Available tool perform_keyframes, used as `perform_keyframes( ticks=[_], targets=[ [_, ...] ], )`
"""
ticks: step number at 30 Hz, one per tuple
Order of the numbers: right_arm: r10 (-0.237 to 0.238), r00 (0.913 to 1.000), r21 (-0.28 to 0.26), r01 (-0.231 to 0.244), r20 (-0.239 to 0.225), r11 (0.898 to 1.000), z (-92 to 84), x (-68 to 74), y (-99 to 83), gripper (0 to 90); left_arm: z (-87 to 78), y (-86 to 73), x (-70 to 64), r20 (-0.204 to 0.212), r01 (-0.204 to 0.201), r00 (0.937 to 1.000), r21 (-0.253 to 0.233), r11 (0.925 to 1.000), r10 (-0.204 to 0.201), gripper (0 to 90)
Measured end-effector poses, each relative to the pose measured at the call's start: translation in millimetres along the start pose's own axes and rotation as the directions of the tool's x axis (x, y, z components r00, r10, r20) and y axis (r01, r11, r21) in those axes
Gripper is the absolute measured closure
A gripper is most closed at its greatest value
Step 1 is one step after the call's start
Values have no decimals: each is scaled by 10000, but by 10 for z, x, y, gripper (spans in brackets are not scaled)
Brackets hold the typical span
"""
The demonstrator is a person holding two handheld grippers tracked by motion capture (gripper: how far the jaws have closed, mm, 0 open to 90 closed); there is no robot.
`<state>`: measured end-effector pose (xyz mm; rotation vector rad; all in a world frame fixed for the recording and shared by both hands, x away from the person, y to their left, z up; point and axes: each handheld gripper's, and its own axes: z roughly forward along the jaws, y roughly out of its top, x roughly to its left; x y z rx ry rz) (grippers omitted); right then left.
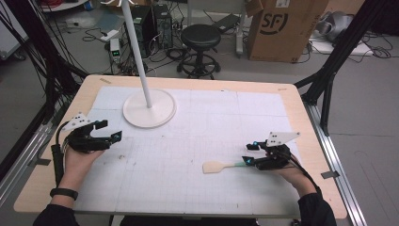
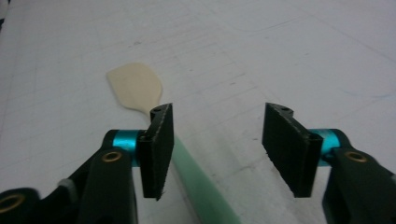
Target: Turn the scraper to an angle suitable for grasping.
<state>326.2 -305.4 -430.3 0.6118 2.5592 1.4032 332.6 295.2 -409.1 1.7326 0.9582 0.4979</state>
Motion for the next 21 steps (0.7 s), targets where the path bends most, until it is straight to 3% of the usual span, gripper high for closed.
perform_keyframes(
  ticks=[10, 13, 17, 21],
  targets=[
    [-447, 9946, 1017, 542, -933, 9933, 262, 86, 99, 560, 3, 1, -6, 100, -51, 9999, 77, 10000, 50, 180],
    [-806, 9887, 1481, 992, -1266, 9840, 368, 139, 145, 589, -2, 1, -8, 101, -99, 9999, 102, 9999, 98, 180],
    [-1327, 9816, 2088, 1596, -1372, 9648, 455, 181, 150, 651, -7, -2, -5, 128, -110, 9999, 174, 9998, 108, 180],
    [-1331, 9805, 2121, 1621, -1444, 9637, 440, 155, 153, 762, -7, -6, -4, 159, -83, 9998, 231, 9997, 79, 181]
  ],
)
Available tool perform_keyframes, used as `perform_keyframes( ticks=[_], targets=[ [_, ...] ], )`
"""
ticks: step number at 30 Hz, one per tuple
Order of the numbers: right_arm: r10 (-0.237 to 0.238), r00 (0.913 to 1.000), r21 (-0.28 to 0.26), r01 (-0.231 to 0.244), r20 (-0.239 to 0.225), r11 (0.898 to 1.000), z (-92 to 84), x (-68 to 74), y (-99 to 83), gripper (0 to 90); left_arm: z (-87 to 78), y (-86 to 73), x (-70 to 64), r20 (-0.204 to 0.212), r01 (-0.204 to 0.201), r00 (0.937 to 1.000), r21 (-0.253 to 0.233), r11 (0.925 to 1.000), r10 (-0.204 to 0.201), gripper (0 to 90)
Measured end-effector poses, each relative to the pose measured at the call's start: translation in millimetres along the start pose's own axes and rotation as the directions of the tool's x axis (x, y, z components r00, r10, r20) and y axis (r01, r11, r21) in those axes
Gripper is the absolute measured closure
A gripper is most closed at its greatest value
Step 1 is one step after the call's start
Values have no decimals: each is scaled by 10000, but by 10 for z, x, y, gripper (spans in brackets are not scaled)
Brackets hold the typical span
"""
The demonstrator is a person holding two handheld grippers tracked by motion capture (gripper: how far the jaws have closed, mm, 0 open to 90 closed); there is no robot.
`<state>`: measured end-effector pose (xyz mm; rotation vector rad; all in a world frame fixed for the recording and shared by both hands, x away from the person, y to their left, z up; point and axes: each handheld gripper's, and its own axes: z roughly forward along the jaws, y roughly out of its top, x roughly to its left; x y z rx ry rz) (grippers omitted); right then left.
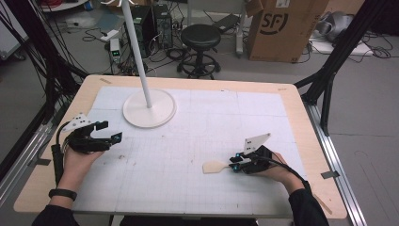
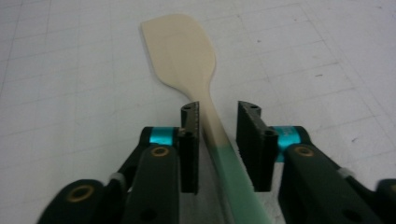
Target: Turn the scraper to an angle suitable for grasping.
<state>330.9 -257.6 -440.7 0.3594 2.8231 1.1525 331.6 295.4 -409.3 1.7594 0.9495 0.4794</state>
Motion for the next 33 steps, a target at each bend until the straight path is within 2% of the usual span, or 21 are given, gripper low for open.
perform_keyframes(
  ticks=[6, 10, 13, 14, 16, 17, 18, 21, 22, 23, 24, 26, 29, 31, 33],
  targets=[
    [-382, 9991, 216, 385, -171, 9990, 5, -19, 51, 806, 4, 0, -2, 30, 1, 10000, -30, 10000, -1, 183],
    [-369, 9991, -141, 366, -214, 9992, 28, -80, 163, 811, -2, 3, -1, 74, 24, 10000, -111, 9999, -23, 184],
    [-588, 9971, -354, 571, -493, 9977, 133, -182, 411, 812, -14, 7, 3, 130, 55, 9999, -196, 9998, -53, 184],
    [-588, 9971, -354, 571, -493, 9977, 133, -182, 411, 812, -14, 7, 3, 130, 55, 9999, -196, 9998, -53, 184],
    [-951, 9923, -281, 931, -799, 9953, 301, -239, 658, 812, -28, 9, 11, 150, 105, 9998, -276, 9996, -100, 184],
    [-951, 9923, -281, 931, -799, 9953, 301, -239, 658, 812, -28, 9, 11, 150, 105, 9998, -276, 9996, -100, 184],
    [-1266, 9860, -323, 1238, -1084, 9918, 434, -256, 848, 811, -39, 9, 14, 186, 166, 9997, -325, 9993, -160, 184],
    [-1803, 9724, -430, 1759, -1477, 9835, 647, -268, 1154, 812, -50, 12, 21, 250, 123, 9996, -365, 9993, -114, 184],
    [-1993, 9684, -447, 1947, -1499, 9798, 715, -267, 1251, 811, -60, 13, 19, 282, 150, 9995, -438, 9989, -138, 184],
    [-1993, 9684, -447, 1947, -1499, 9798, 715, -267, 1251, 811, -60, 13, 19, 282, 150, 9995, -438, 9989, -138, 184],
    [-2284, 9574, -502, 2230, -1765, 9735, 867, -265, 1443, 811, -66, 13, 18, 307, 176, 9994, -461, 9988, -162, 184],
    [-2399, 9474, -478, 2351, -2118, 9708, 1017, -251, 1618, 811, -75, 9, 17, 311, 194, 9994, -481, 9987, -179, 184],
    [-2645, 9319, -487, 2607, -2481, 9642, 1255, -198, 1857, 811, -93, -3, 22, 377, 193, 9991, -552, 9983, -173, 184],
    [-2993, 9154, -504, 2970, -2690, 9536, 1414, -157, 1995, 811, -105, -10, 26, 396, 203, 9991, -582, 9981, -180, 184],
    [-3184, 9034, -518, 3173, -2871, 9469, 1566, -105, 2101, 811, -109, -14, 28, 418, 214, 9989, -599, 9980, -189, 184]
  ],
)
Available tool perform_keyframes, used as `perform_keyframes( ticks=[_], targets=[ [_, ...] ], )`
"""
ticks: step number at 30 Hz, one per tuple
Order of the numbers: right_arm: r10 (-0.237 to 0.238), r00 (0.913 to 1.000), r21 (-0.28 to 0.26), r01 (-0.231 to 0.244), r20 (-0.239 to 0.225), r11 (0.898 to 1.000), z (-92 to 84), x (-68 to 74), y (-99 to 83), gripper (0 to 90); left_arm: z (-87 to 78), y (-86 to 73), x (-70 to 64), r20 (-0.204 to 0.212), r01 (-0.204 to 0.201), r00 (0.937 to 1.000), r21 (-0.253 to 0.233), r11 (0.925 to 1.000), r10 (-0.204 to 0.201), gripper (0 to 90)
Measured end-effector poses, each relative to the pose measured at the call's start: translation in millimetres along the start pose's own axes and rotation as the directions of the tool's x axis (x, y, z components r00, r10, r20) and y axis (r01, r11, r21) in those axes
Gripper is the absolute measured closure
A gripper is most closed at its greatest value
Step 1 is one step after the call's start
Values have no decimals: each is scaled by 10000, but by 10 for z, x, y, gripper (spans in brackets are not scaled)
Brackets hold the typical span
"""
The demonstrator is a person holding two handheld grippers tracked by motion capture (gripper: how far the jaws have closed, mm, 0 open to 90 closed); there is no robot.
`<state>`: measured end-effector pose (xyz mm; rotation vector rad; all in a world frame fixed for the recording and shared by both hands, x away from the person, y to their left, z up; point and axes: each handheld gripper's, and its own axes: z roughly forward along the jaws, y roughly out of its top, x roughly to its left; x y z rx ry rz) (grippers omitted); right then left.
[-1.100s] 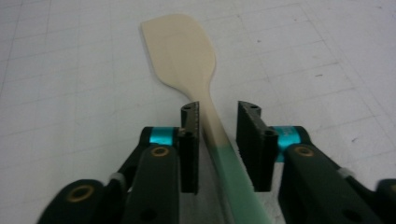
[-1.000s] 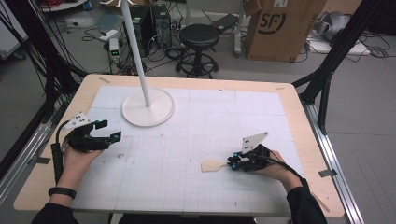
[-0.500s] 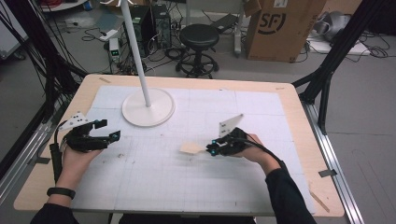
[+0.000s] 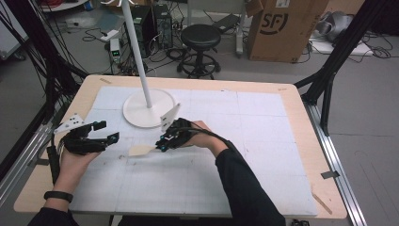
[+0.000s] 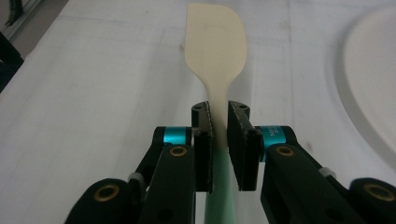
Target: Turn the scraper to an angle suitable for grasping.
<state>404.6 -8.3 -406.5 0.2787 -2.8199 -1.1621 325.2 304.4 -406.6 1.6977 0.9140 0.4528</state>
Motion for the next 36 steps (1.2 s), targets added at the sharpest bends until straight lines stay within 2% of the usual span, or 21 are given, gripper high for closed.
perform_keyframes(
  ticks=[4, 8, 13, 18, 20, 21, 22, 23, 24, 26, 27, 28, 29, 30, 31, 34, 35, 36],
  targets=[
    [-432, 9983, 116, 437, -403, 9990, 273, -34, 148, 810, -9, -17, 7, 33, 48, 10000, 5, 10000, -48, 184],
    [-531, 9962, 379, 558, -687, 9977, 488, -19, 205, 810, -2, -22, -4, 92, 28, 10000, 46, 10000, -29, 184],
    [-546, 9956, 602, 592, -766, 9964, 620, 2, 206, 795, 31, -23, -22, 171, -37, 9998, 103, 9999, 35, 184],
    [-379, 9971, 484, 411, -662, 9980, 504, 19, 226, 657, 36, -23, -24, 205, -68, 9998, 110, 9999, 65, 184],
    [-231, 9989, 437, 249, -406, 9987, 358, 41, 217, 594, 31, -22, -23, 181, -73, 9998, 71, 9999, 72, 184],
    [-45, 9999, 307, 47, -97, 9995, 260, 54, 200, 552, 26, -22, -22, 184, -80, 9998, 62, 9999, 79, 184],
    [-45, 9999, 307, 47, -97, 9995, 260, 54, 200, 552, 23, -22, -20, 180, -109, 9998, 74, 9999, 108, 184],
    [488, 9983, -208, -482, 317, 9986, 49, 77, 140, 494, 22, -23, -18, 185, -113, 9998, 73, 9999, 111, 184],
    [804, 9946, -578, -766, 660, 9954, -130, 103, 77, 467, 19, -23, -15, 183, -119, 9998, 78, 9999, 118, 184],
    [1431, 9812, -1249, -1270, 1297, 9840, -427, 155, -53, 437, 27, -24, -17, 219, -109, 9997, 53, 9999, 108, 184],
    [1736, 9716, -1651, -1469, 1605, 9753, -579, 202, -133, 424, 34, -25, -18, 235, -113, 9997, 31, 9999, 112, 184],
    [2075, 9601, -2001, -1695, 1873, 9650, -726, 262, -216, 405, 41, -25, -22, 245, -139, 9996, 35, 9999, 139, 183],
    [2265, 9484, -2381, -1726, 2218, 9558, -866, 319, -305, 395, 41, -25, -22, 245, -139, 9996, 35, 9999, 139, 183],
    [2678, 9322, -2691, -2004, 2433, 9420, -998, 398, -398, 393, 48, -27, -26, 261, -169, 9995, 48, 9998, 168, 183],
    [2881, 9193, -2991, -2049, 2680, 9320, -1119, 466, -495, 387, 54, -29, -31, 292, -184, 9994, 92, 9998, 181, 183],
    [3603, 8632, -3806, -2191, 3537, 8984, -1422, 682, -801, 352, 65, -28, -61, 410, -248, 9989, 151, 9996, 242, 189],
    [3930, 8410, -4030, -2351, 3718, 8845, -1506, 763, -907, 338, 64, -25, -70, 481, -343, 9983, 148, 9993, 335, 191],
    [4285, 8116, -4276, -2495, 3971, 8688, -1582, 845, -1015, 311, 59, -20, -90, 483, -488, 9977, 76, 9988, 484, 191]
  ],
)
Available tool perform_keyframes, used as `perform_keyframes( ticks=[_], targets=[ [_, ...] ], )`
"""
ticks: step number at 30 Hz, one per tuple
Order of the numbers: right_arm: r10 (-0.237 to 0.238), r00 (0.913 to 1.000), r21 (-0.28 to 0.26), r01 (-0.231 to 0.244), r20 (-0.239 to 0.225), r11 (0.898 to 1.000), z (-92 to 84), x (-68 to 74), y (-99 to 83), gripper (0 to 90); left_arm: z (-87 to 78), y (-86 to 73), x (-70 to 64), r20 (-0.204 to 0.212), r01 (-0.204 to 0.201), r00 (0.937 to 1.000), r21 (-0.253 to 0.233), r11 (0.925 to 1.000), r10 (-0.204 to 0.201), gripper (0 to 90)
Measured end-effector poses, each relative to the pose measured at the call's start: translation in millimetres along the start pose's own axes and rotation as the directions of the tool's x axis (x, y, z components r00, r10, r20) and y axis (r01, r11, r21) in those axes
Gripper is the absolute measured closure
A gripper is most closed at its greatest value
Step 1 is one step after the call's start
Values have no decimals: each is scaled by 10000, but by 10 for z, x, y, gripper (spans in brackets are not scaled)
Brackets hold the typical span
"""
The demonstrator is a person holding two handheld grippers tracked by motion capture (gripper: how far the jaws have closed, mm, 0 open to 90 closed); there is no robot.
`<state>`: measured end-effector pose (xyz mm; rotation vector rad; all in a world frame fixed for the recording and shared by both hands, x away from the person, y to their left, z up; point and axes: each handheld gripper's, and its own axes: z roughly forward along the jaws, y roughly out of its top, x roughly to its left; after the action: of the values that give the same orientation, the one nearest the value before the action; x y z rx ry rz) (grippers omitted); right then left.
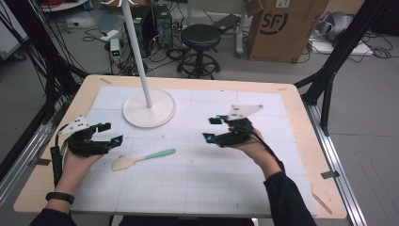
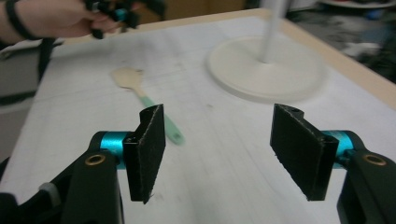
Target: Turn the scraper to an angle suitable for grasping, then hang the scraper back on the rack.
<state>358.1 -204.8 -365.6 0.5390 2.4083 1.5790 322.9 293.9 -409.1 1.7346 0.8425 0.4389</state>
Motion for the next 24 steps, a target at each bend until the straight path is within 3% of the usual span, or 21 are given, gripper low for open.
perform_keyframes(
  ticks=[1, 2, 3, 4, 5, 6, 7, 8, 9, 10, 13, 14, 16, 20, 24],
  targets=[
    [0, 10000, 0, 0, 0, 10000, 0, 0, 0, 311, 0, 0, 0, 0, 0, 10000, 0, 10000, 0, 190],
    [630, 9939, -364, -599, 903, 9975, -241, -31, -171, 290, -2, 3, -3, 5, -42, 10000, -35, 10000, 42, 188],
    [979, 9869, -600, -908, 1284, 9941, -350, -47, -260, 276, -5, 5, -5, -5, -46, 10000, -85, 10000, 46, 186],
    [979, 9869, -600, -908, 1284, 9941, -350, -47, -260, 276, -9, 6, -3, -38, -55, 10000, -105, 9999, 55, 186],
    [1326, 9765, -719, -1219, 1697, 9899, -451, -61, -345, 257, -13, 5, -1, -62, -45, 10000, -103, 9999, 44, 183],
    [1797, 9514, -980, -1597, 2503, 9823, -626, -87, -503, 234, -16, 4, 2, -70, -31, 10000, -102, 9999, 30, 182],
    [1797, 9514, -980, -1597, 2503, 9823, -626, -87, -503, 234, -20, 3, 6, -94, -30, 10000, -98, 9999, 29, 182],
    [2047, 9372, -1069, -1814, 2825, 9776, -705, -102, -565, 228, -24, 2, 8, -102, -24, 9999, -121, 9999, 23, 181],
    [2498, 9113, -1343, -2168, 3272, 9669, -842, -135, -656, 192, -27, 3, 10, -118, -13, 9999, -140, 9999, 11, 180],
    [2498, 9113, -1343, -2168, 3272, 9669, -842, -135, -656, 192, -29, 5, 11, -144, -17, 9999, -165, 9999, 15, 180],
    [2953, 8757, -1692, -2478, 3821, 9539, -988, -176, -752, 176, -20, 11, 7, -58, 56, 10000, -348, 9994, -58, 181],
    [3096, 8680, -1792, -2585, 3882, 9493, -1018, -188, -774, 173, -17, 16, 3, -24, 71, 10000, -383, 9992, -72, 181],
    [3154, 8605, -1805, -2634, 4002, 9477, -1056, -198, -800, 171, -8, 27, -7, 80, 84, 9999, -499, 9987, -80, 181],
    [3163, 8609, -1812, -2641, 3985, 9473, -1074, -194, -811, 168, 6, 62, -27, 373, 20, 9993, -522, 9986, -1, 181],
    [3064, 8676, -1745, -2569, 3916, 9506, -1065, -202, -816, 166, 19, 80, -55, 627, -145, 9979, -457, 9989, 174, 181]
  ],
)
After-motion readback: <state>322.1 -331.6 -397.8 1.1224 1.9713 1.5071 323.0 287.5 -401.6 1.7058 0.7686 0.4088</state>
